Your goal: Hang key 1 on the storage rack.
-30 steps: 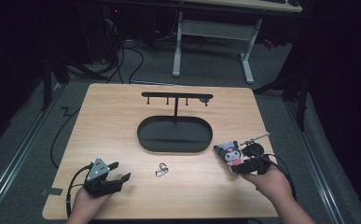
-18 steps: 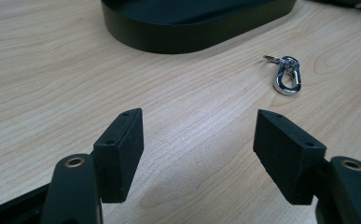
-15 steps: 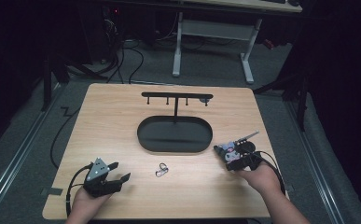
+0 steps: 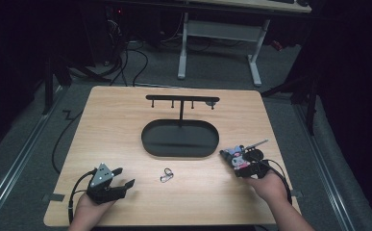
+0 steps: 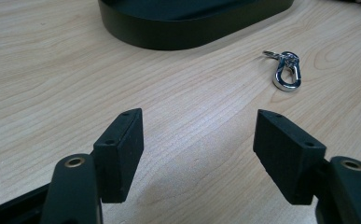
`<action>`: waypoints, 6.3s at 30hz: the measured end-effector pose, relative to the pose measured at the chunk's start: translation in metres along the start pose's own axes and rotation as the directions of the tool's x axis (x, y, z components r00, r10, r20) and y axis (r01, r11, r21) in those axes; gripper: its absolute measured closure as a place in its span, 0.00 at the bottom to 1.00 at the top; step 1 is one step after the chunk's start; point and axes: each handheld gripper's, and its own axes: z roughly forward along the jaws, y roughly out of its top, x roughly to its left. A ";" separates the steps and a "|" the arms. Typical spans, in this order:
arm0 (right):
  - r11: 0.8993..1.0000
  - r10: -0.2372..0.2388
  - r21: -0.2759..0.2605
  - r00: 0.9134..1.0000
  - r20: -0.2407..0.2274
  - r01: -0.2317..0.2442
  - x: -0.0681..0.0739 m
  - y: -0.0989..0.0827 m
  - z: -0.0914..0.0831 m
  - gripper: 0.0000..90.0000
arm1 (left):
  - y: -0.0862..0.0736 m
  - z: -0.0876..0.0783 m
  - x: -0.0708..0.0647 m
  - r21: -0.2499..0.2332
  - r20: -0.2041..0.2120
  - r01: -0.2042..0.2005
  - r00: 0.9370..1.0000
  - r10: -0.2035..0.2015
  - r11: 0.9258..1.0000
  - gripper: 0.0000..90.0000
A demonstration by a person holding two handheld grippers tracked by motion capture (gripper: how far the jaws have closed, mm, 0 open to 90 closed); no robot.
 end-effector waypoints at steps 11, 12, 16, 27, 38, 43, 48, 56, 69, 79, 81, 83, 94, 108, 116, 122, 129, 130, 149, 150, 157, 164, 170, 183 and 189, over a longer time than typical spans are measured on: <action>0.999 -0.036 -0.034 0.999 -0.014 0.036 0.007 0.002 -0.021 0.53 | 0.000 0.001 -0.001 0.000 0.000 -0.001 1.000 0.001 1.000 0.38; 0.999 -0.032 -0.031 0.999 -0.019 0.032 0.008 0.002 -0.025 0.53 | 0.000 0.001 -0.001 -0.001 -0.001 -0.001 1.000 0.001 1.000 0.38; 0.998 -0.044 -0.040 0.998 -0.043 0.042 0.014 0.003 -0.036 0.53 | 0.000 0.001 -0.001 -0.003 -0.001 0.000 1.000 0.000 1.000 0.38; 0.995 -0.087 -0.054 0.992 -0.088 0.082 0.034 0.012 -0.062 0.53 | 0.000 -0.001 0.000 -0.017 -0.006 0.001 1.000 -0.002 1.000 0.37; 0.994 -0.105 -0.055 0.989 -0.108 0.100 0.048 0.030 -0.078 0.53 | 0.000 -0.002 0.001 -0.022 -0.009 0.007 1.000 -0.008 1.000 0.36; 0.990 -0.130 -0.064 0.986 -0.105 0.124 0.053 0.042 -0.087 0.53 | 0.000 -0.002 0.002 -0.024 -0.011 0.008 1.000 -0.008 1.000 0.36; 0.990 -0.133 -0.069 0.985 -0.110 0.126 0.055 0.052 -0.095 0.53 | 0.000 -0.003 0.002 -0.025 -0.010 0.007 1.000 -0.007 1.000 0.36; 0.988 -0.134 -0.087 0.986 -0.098 0.125 0.054 0.066 -0.107 0.54 | 0.000 -0.002 0.002 -0.022 -0.009 0.004 1.000 -0.005 1.000 0.36; 0.989 -0.124 -0.092 0.988 -0.095 0.115 0.055 0.090 -0.121 0.54 | 0.000 -0.003 0.002 -0.021 -0.004 0.002 1.000 -0.002 1.000 0.36; 0.988 -0.117 -0.106 0.990 -0.073 0.109 0.058 0.111 -0.135 0.54 | 0.000 -0.003 0.003 -0.022 -0.001 0.003 1.000 -0.003 1.000 0.36; 0.988 -0.118 -0.112 0.991 -0.068 0.110 0.057 0.115 -0.138 0.54 | 0.000 -0.003 0.003 -0.024 -0.001 0.003 1.000 -0.003 1.000 0.36; 0.987 -0.116 -0.116 0.991 -0.067 0.107 0.058 0.118 -0.140 0.54 | 0.000 -0.003 0.003 -0.026 -0.001 0.005 1.000 -0.005 1.000 0.36; 0.986 -0.114 -0.130 0.992 -0.050 0.107 0.056 0.133 -0.149 0.54 | 0.000 -0.004 0.004 -0.025 0.001 0.004 1.000 -0.004 1.000 0.36; 0.985 -0.104 -0.139 0.994 -0.035 0.098 0.057 0.144 -0.142 0.54 | 0.000 -0.003 0.004 -0.016 0.004 -0.003 1.000 0.003 1.000 0.36; 0.988 -0.073 -0.140 0.997 -0.033 0.068 0.041 0.131 -0.138 0.54 | -0.001 -0.001 0.002 -0.012 0.006 -0.007 1.000 0.007 1.000 0.36; 0.990 -0.061 -0.131 0.997 -0.050 0.054 0.032 0.116 -0.123 0.54 | -0.001 0.000 0.001 -0.003 0.009 -0.013 1.000 0.014 1.000 0.36; 0.993 -0.064 -0.104 0.996 -0.067 0.057 0.030 0.105 -0.096 0.54 | -0.001 0.001 0.000 0.002 0.007 -0.017 1.000 0.017 1.000 0.36; 0.994 -0.061 -0.099 0.996 -0.067 0.054 0.031 0.105 -0.093 0.54 | -0.001 0.001 0.000 0.003 0.007 -0.017 1.000 0.017 1.000 0.36; 0.995 -0.052 -0.086 0.995 -0.082 0.045 0.042 0.117 -0.053 0.51 | -0.002 0.001 0.000 0.010 0.010 -0.025 1.000 0.025 1.000 0.36; 0.995 -0.052 -0.085 0.996 -0.079 0.045 0.042 0.118 -0.052 0.51 | -0.002 0.001 0.000 0.010 0.010 -0.025 1.000 0.025 1.000 0.36; 0.996 -0.042 -0.079 0.996 -0.078 0.036 0.043 0.122 -0.043 0.45 | -0.002 0.001 0.000 0.011 0.007 -0.026 1.000 0.026 1.000 0.36; 0.996 -0.032 -0.087 0.996 -0.087 0.024 0.041 0.120 -0.044 0.38 | -0.002 0.002 0.000 0.011 0.007 -0.026 1.000 0.026 1.000 0.36; 0.994 -0.024 -0.105 0.995 -0.100 0.014 0.040 0.114 -0.050 0.40 | -0.001 0.002 -0.001 0.012 0.008 -0.028 1.000 0.027 1.000 0.36; 0.985 -0.083 -0.160 0.991 -0.109 0.065 0.045 0.064 -0.051 0.65 | 0.003 0.005 -0.006 0.040 0.035 -0.009 0.999 0.008 0.999 0.41; 0.977 -0.096 -0.199 0.989 -0.116 0.071 0.045 0.035 -0.049 0.71 | 0.004 0.006 -0.009 0.043 0.044 -0.001 0.999 -0.001 0.999 0.43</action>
